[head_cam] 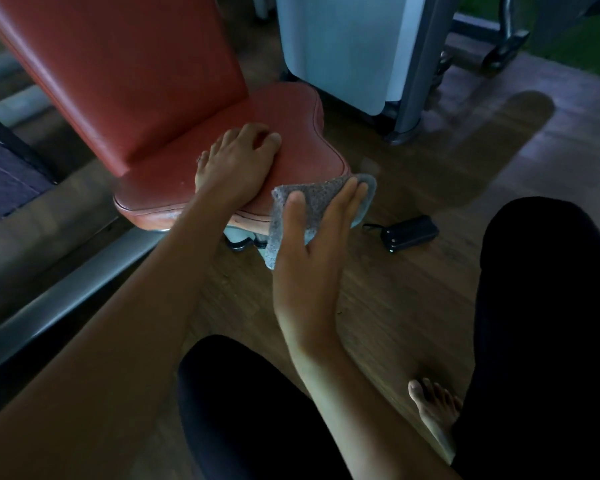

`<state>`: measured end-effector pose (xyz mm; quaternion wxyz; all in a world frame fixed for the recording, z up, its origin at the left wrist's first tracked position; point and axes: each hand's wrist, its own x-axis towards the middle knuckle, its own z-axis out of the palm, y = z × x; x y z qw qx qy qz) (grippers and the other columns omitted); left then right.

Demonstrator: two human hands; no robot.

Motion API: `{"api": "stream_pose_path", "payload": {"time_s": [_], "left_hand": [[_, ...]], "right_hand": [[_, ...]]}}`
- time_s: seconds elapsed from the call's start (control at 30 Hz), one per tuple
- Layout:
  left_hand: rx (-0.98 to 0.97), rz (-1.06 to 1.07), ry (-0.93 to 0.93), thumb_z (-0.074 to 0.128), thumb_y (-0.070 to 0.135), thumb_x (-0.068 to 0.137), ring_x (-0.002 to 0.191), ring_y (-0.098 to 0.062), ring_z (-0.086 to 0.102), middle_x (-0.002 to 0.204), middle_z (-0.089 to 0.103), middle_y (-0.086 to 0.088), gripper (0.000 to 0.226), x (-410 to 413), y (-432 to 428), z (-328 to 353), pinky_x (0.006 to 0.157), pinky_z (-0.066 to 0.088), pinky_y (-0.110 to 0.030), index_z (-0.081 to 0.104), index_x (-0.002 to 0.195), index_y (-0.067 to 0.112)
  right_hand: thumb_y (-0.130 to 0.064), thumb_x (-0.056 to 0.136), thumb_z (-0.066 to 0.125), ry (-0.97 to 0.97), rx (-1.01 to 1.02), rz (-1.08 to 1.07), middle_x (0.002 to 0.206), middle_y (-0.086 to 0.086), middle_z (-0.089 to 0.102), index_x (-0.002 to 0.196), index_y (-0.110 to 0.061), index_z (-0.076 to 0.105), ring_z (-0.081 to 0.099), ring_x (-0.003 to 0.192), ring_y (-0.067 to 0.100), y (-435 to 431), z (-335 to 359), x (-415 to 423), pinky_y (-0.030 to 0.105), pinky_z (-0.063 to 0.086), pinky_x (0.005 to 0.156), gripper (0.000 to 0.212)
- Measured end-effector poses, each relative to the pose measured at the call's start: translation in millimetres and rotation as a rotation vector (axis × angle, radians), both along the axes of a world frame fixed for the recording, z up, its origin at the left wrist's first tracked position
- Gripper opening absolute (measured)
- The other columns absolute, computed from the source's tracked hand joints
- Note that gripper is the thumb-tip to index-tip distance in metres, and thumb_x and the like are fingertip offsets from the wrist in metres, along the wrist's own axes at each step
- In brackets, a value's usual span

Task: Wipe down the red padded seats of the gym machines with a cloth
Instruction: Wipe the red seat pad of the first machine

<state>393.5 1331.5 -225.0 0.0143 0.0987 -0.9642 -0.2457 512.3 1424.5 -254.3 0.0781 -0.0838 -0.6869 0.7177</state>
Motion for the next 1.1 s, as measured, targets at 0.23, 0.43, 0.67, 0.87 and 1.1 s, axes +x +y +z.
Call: {"api": "stream_pose_path", "payload": {"time_s": [0.23,0.43,0.67,0.87,1.1], "left_hand": [[0.012,0.033,0.001,0.037,0.055,0.1,0.142,-0.026,0.035,0.153,0.042,0.0,0.047,1,0,0,0.119,0.022,-0.05,0.045,0.143,0.038],[0.018,0.147,0.007,0.046,0.046,0.097,0.135,-0.029,0.038,0.142,0.046,-0.003,0.039,-10,15,8,0.114,0.026,-0.053,0.053,0.131,0.029],[-0.032,0.151,-0.021,0.041,0.046,0.099,0.135,-0.029,0.04,0.145,0.046,-0.006,0.043,-26,28,2,0.115,0.027,-0.05,0.048,0.138,0.029],[-0.05,0.189,-0.016,0.042,0.049,0.099,0.137,-0.027,0.037,0.146,0.045,-0.002,0.043,-26,30,2,0.116,0.025,-0.045,0.048,0.137,0.032],[-0.084,0.223,-0.03,0.042,0.048,0.102,0.138,-0.022,0.035,0.146,0.043,0.003,0.04,-24,34,4,0.109,0.024,-0.042,0.046,0.139,0.036]], "right_hand": [[-0.045,0.102,0.041,-0.005,-0.011,0.043,0.163,-0.019,-0.016,0.157,-0.028,-0.007,-0.009,0.144,-0.014,6,-1,2,0.007,0.007,0.113,0.074],[-0.043,0.102,0.043,0.009,0.04,0.096,0.158,-0.029,-0.005,0.157,-0.03,0.003,-0.006,0.135,-0.027,28,-4,0,-0.009,0.0,0.098,0.069],[-0.037,0.103,0.045,0.011,-0.002,0.224,0.16,-0.025,0.01,0.157,-0.028,0.013,0.006,0.139,-0.022,59,-6,-22,-0.002,0.011,0.106,0.064],[-0.036,0.103,0.046,-0.018,-0.077,0.342,0.161,-0.022,0.018,0.156,-0.031,0.018,0.014,0.141,-0.017,76,-6,-40,0.02,0.021,0.119,0.06],[-0.039,0.102,0.047,-0.093,-0.18,0.487,0.153,-0.016,0.039,0.152,-0.025,0.034,0.039,0.136,-0.006,86,-3,-81,0.024,0.034,0.114,0.054]]}}
